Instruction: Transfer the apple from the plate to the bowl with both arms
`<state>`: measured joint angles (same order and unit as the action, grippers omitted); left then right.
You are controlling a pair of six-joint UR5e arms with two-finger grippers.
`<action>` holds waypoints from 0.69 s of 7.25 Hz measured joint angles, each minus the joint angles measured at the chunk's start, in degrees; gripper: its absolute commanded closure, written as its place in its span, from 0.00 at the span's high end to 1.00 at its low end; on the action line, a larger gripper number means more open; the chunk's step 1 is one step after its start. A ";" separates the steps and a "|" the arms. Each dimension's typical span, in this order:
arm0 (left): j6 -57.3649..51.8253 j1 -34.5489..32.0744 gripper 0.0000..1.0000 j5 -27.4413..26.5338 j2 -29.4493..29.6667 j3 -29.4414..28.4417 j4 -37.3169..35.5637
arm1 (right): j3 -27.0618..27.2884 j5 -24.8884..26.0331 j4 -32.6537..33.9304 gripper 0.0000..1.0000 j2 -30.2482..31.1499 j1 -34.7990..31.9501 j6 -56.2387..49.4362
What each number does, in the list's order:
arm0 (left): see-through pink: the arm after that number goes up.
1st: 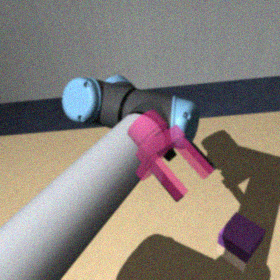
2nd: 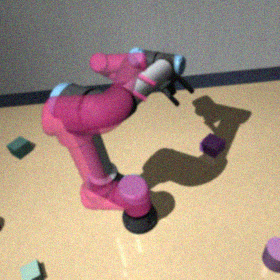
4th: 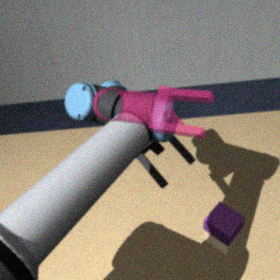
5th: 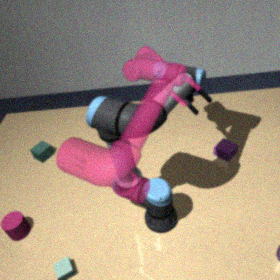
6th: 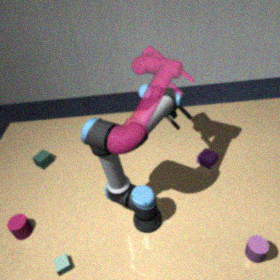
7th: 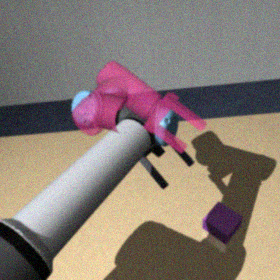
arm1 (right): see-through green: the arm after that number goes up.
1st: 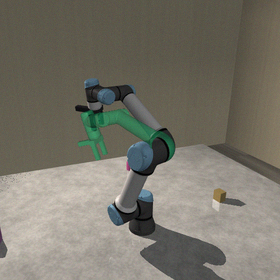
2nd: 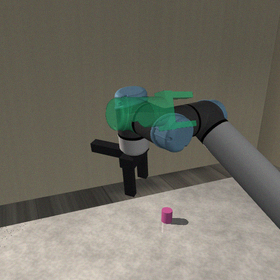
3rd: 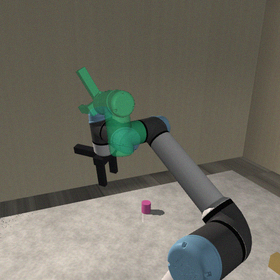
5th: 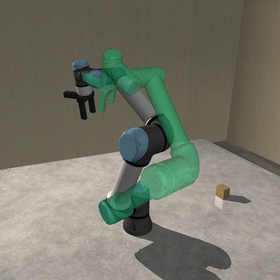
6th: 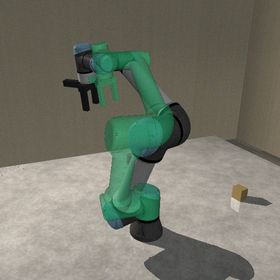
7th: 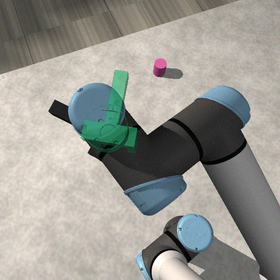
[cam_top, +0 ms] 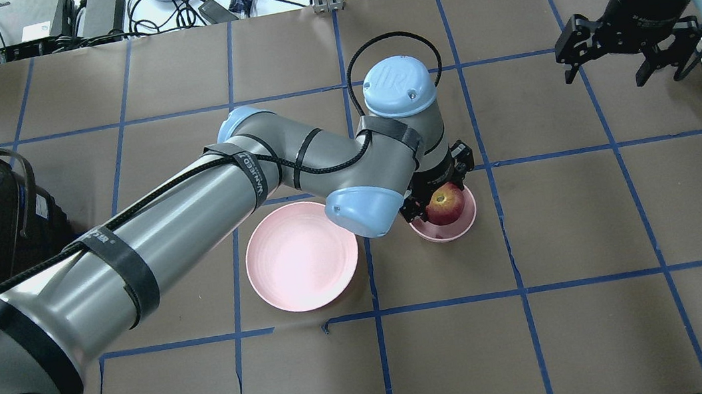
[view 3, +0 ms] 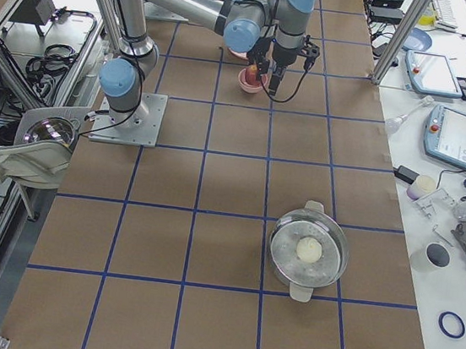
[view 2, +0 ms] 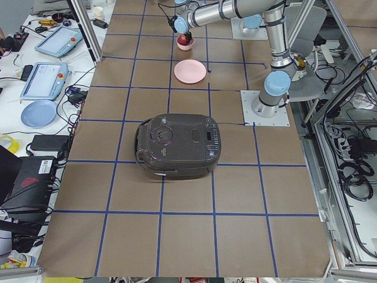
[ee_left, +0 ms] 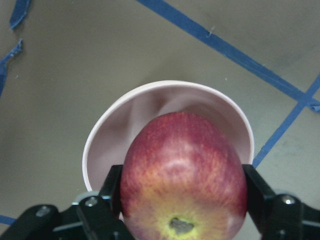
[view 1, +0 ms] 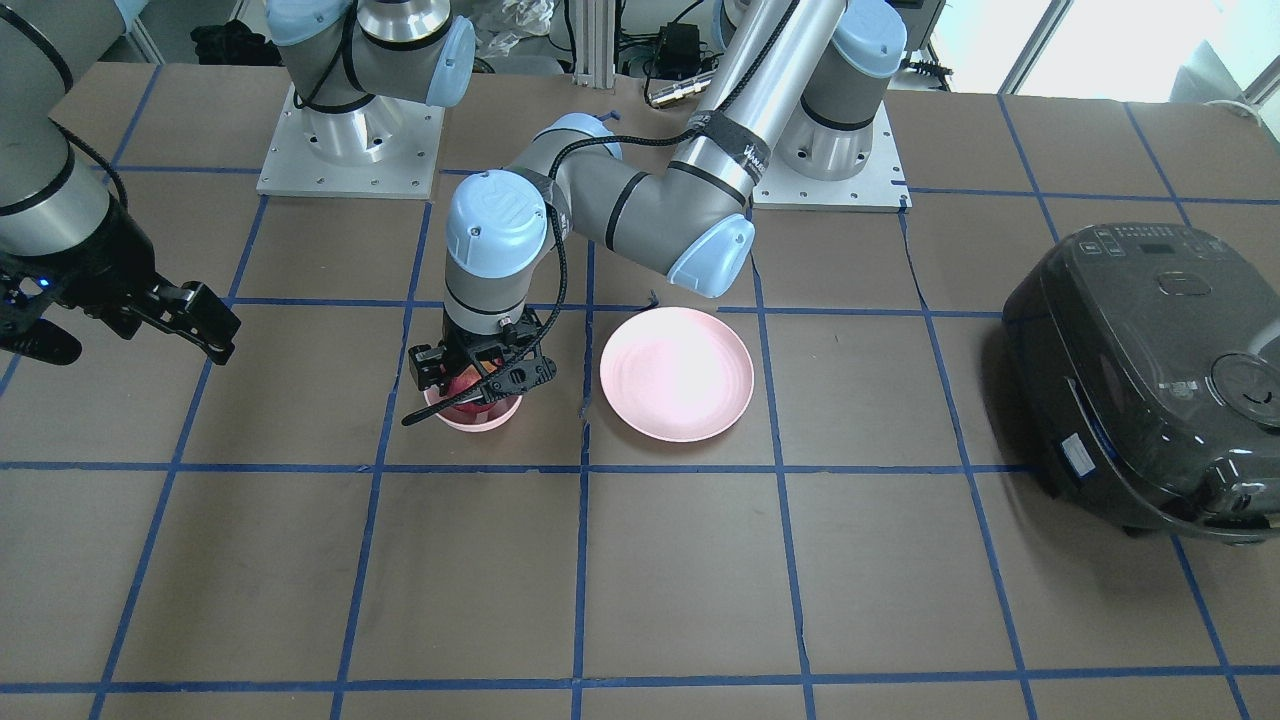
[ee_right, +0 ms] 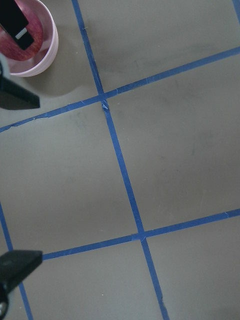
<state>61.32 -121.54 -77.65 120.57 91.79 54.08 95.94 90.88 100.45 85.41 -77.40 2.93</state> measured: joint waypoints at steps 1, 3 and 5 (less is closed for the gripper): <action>-0.36 -0.01 1.00 -0.05 -0.07 -0.14 0.04 | -0.14 0.04 0.02 1.00 0.11 -0.02 0.06; -2.68 0.18 1.00 -0.64 -1.46 -0.60 0.85 | -1.04 0.49 -0.30 1.00 0.93 -0.47 0.19; -9.42 1.38 1.00 -3.02 -5.59 -2.47 8.17 | -1.76 0.40 -0.39 1.00 3.25 -2.54 0.63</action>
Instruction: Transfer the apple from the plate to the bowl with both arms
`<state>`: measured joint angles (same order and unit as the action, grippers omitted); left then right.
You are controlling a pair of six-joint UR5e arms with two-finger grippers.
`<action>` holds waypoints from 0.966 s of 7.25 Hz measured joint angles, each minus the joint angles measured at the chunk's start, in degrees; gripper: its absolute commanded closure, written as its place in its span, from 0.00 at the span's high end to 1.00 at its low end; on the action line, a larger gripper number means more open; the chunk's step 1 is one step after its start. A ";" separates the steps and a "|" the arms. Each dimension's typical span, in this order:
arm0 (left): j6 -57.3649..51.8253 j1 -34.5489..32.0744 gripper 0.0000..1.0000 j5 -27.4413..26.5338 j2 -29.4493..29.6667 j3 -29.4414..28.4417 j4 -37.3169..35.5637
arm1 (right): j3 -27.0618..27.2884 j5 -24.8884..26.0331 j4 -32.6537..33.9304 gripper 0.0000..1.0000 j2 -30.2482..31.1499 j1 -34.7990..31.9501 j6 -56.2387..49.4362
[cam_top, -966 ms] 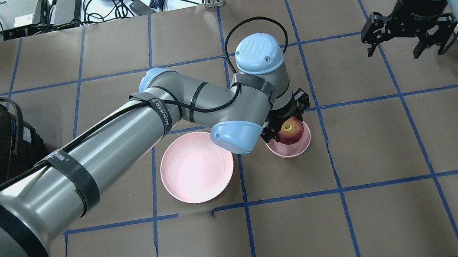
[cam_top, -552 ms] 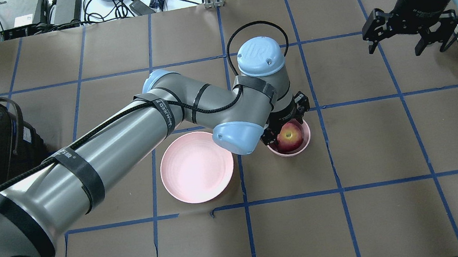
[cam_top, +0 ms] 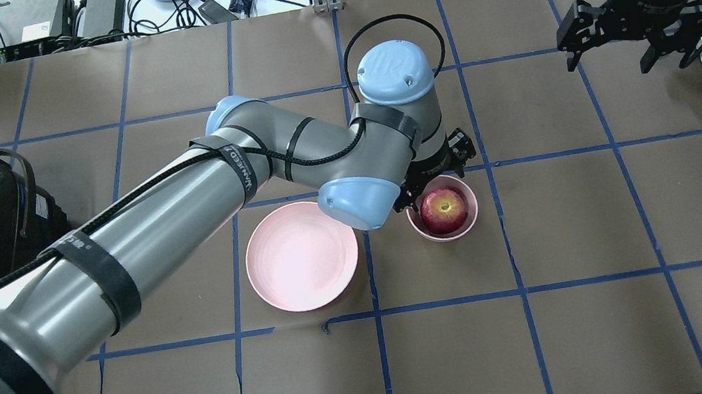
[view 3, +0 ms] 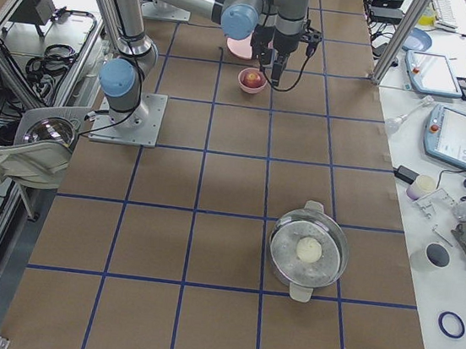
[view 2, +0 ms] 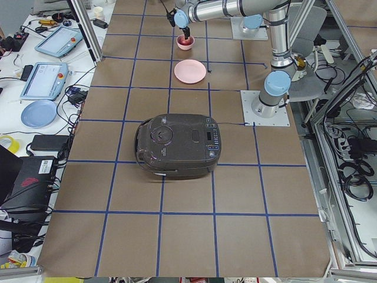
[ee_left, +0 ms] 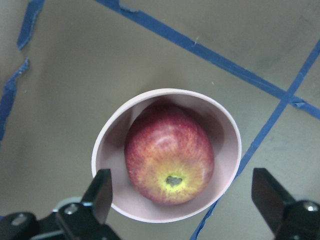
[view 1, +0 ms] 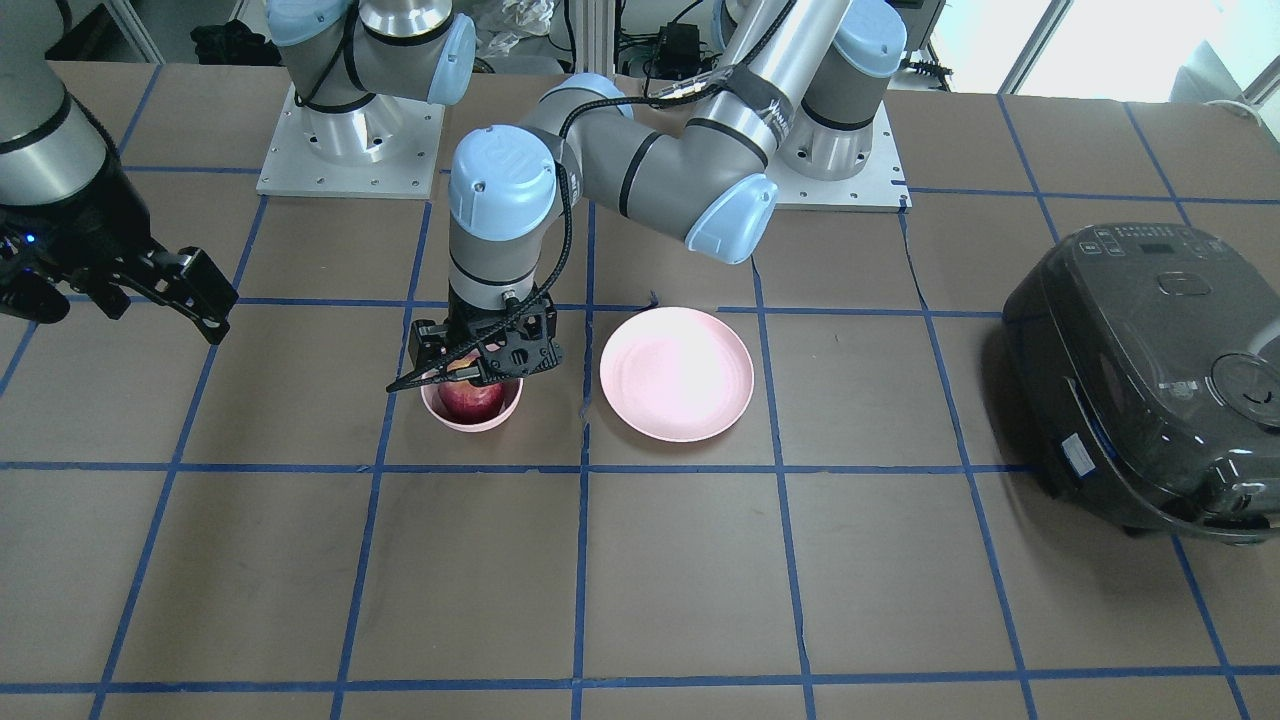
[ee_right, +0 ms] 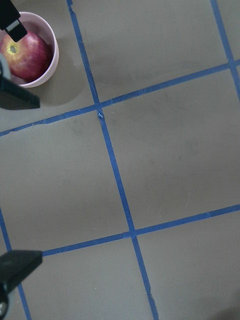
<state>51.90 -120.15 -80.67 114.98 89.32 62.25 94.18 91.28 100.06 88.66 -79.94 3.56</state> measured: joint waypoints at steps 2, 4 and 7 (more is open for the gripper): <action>-5.99 0.79 1.00 -1.93 -6.98 -1.74 10.84 | -0.31 0.40 -0.02 1.00 1.30 -4.33 0.19; -10.49 0.92 1.00 -2.54 -14.83 -0.03 17.05 | -1.02 0.24 -1.41 1.00 2.90 -7.67 0.22; -26.52 6.52 0.98 -6.74 -23.42 2.93 24.71 | -3.46 0.24 -6.38 1.00 4.36 -10.46 0.17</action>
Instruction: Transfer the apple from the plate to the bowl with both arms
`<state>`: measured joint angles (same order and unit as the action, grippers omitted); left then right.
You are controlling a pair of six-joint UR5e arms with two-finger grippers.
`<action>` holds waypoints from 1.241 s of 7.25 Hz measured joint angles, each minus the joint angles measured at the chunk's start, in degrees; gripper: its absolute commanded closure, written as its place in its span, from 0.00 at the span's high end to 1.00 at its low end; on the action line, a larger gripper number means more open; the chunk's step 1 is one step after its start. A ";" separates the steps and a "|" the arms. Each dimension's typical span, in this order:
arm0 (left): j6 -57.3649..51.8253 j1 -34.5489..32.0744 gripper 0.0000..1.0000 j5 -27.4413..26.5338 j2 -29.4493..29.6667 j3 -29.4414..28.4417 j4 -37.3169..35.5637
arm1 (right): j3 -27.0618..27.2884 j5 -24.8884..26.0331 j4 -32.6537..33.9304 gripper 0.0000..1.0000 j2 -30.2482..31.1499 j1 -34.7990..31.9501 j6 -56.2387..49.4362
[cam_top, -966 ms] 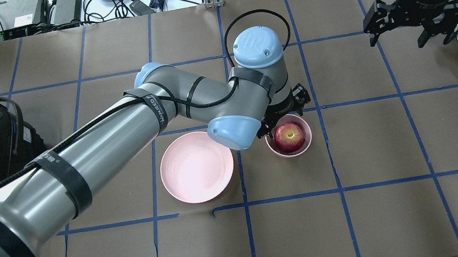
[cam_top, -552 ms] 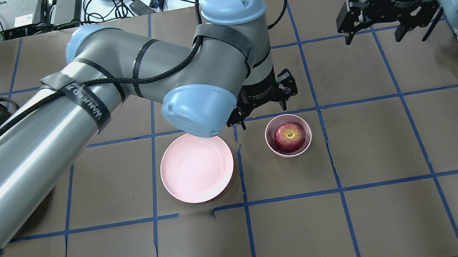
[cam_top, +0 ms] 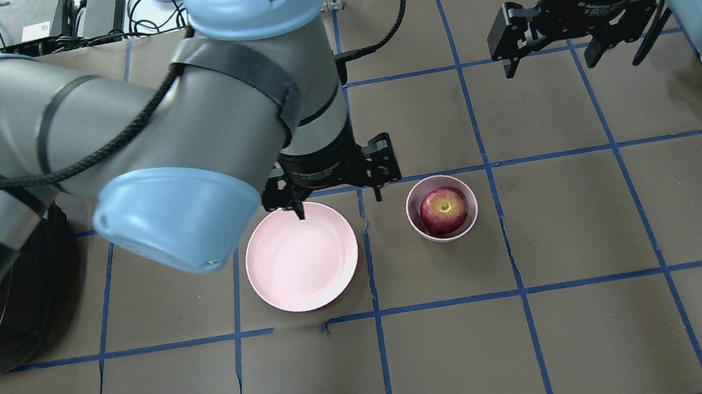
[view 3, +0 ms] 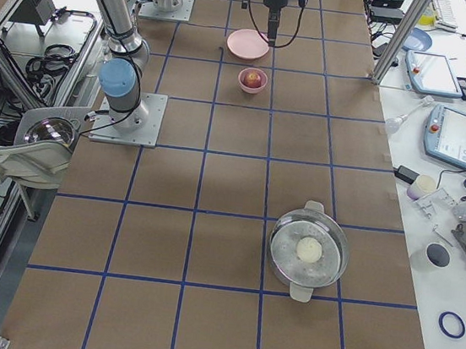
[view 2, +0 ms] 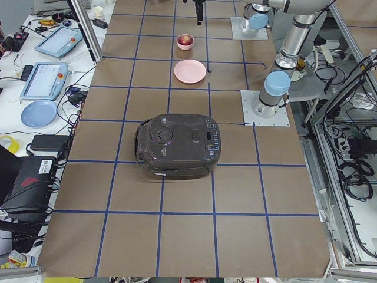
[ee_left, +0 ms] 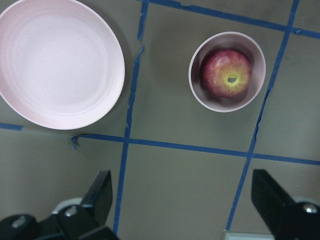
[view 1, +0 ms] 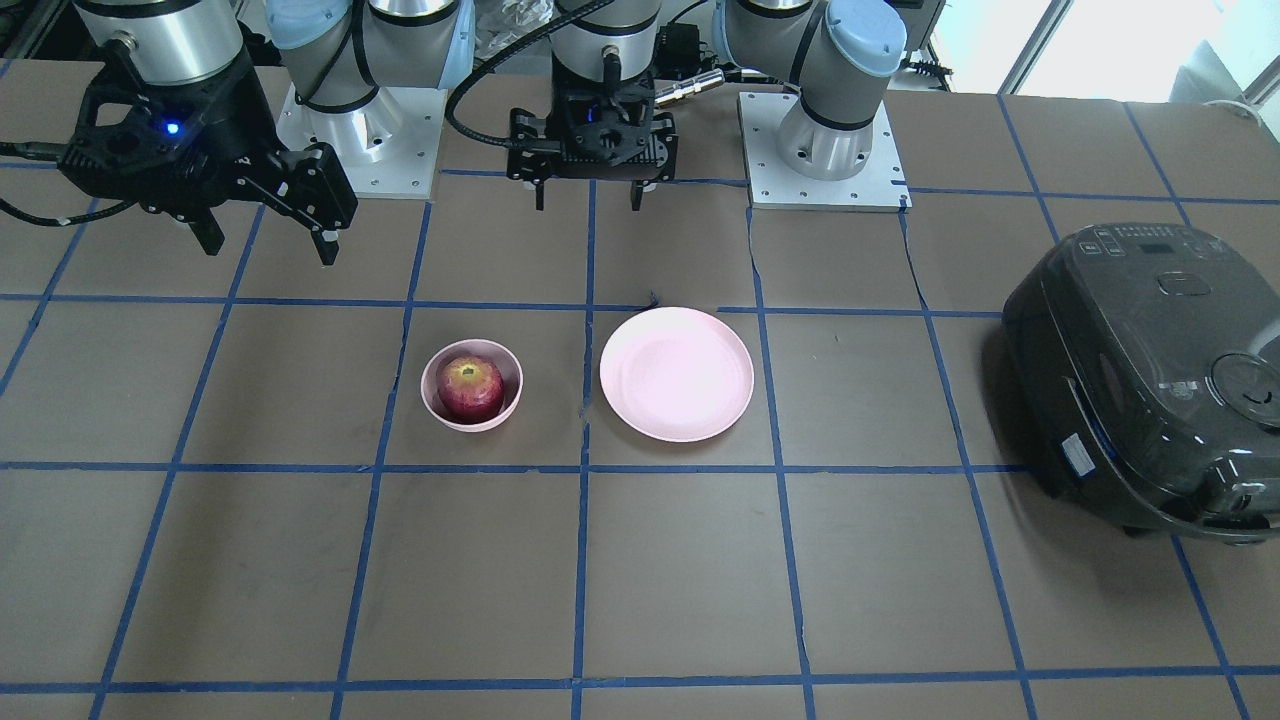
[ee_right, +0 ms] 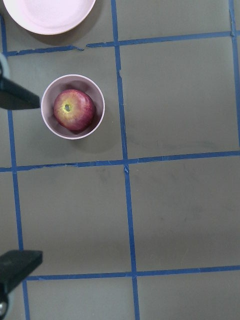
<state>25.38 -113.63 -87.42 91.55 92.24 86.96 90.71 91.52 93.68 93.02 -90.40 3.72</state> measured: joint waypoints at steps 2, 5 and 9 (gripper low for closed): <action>-14.81 10.25 0.99 -1.76 -3.03 -0.77 3.68 | -1.37 -0.37 -1.91 1.00 0.06 -0.30 -0.03; -22.46 21.37 1.00 -2.39 -4.62 -0.92 3.28 | -1.08 -0.39 -2.18 1.00 -0.22 -0.31 -0.22; -22.54 22.41 1.00 -2.17 -4.97 -0.65 2.93 | -1.15 -0.19 -2.13 1.00 -0.26 -0.23 -0.45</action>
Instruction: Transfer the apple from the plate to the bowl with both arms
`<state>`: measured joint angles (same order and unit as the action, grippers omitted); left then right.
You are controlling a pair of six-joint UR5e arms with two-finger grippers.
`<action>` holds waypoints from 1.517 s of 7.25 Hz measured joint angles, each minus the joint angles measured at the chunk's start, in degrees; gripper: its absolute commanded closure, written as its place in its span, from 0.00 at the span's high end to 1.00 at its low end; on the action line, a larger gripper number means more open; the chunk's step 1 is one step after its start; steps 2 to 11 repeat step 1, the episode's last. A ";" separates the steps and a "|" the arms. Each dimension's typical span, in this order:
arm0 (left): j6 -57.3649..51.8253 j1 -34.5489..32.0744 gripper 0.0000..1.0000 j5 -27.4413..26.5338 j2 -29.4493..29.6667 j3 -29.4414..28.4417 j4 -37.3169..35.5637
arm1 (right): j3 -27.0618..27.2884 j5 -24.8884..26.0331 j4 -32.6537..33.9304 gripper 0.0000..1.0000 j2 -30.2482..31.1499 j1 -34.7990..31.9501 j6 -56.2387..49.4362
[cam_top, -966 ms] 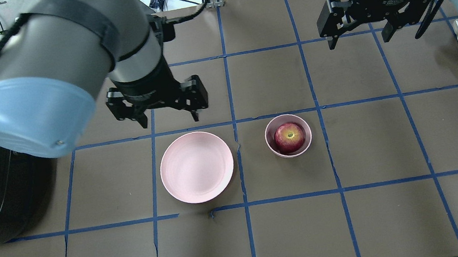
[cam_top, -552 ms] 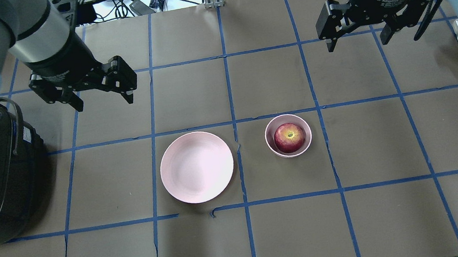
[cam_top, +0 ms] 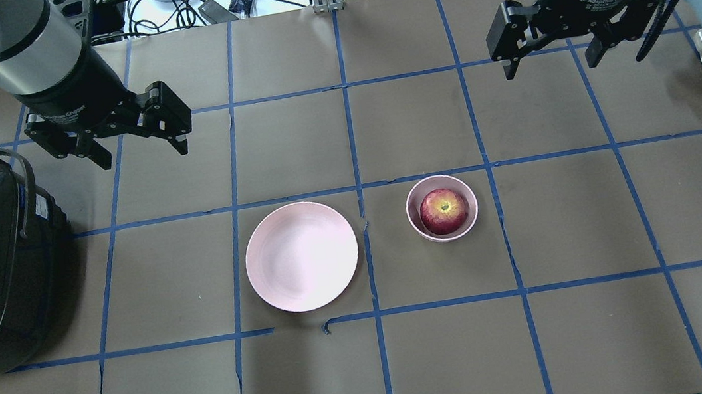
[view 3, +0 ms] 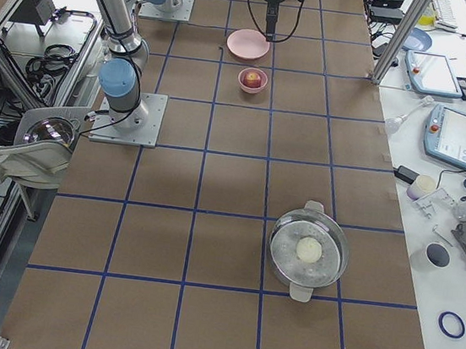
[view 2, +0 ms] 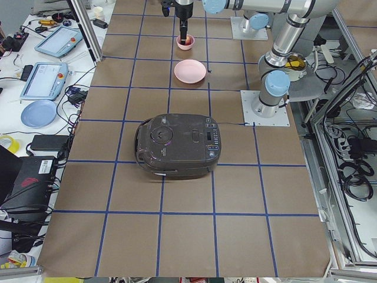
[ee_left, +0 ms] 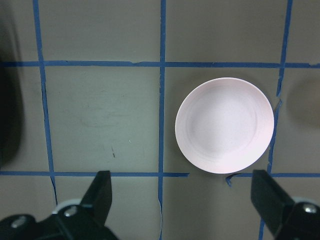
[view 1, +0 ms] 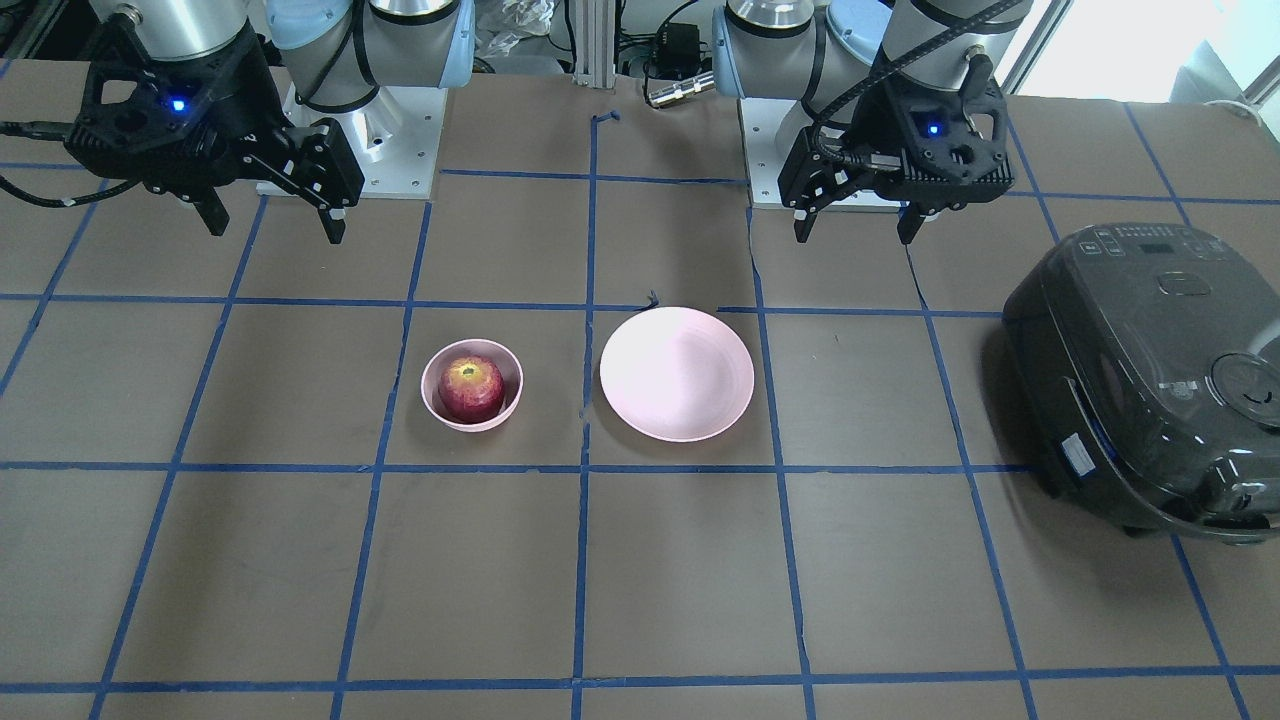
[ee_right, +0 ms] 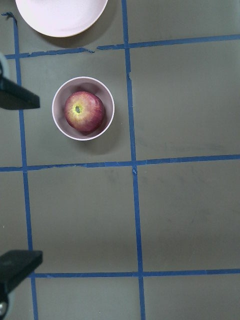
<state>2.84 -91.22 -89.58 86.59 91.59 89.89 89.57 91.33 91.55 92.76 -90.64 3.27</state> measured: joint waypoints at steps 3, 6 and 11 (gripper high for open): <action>-0.16 0.04 1.00 0.04 -0.01 -0.14 -0.02 | -0.03 -0.16 0.08 1.00 -0.02 -0.01 -0.01; -0.16 0.04 1.00 0.04 -0.01 -0.14 -0.02 | -0.03 -0.16 0.08 1.00 -0.02 -0.01 -0.01; -0.16 0.04 1.00 0.04 -0.01 -0.14 -0.02 | -0.03 -0.16 0.08 1.00 -0.02 -0.01 -0.01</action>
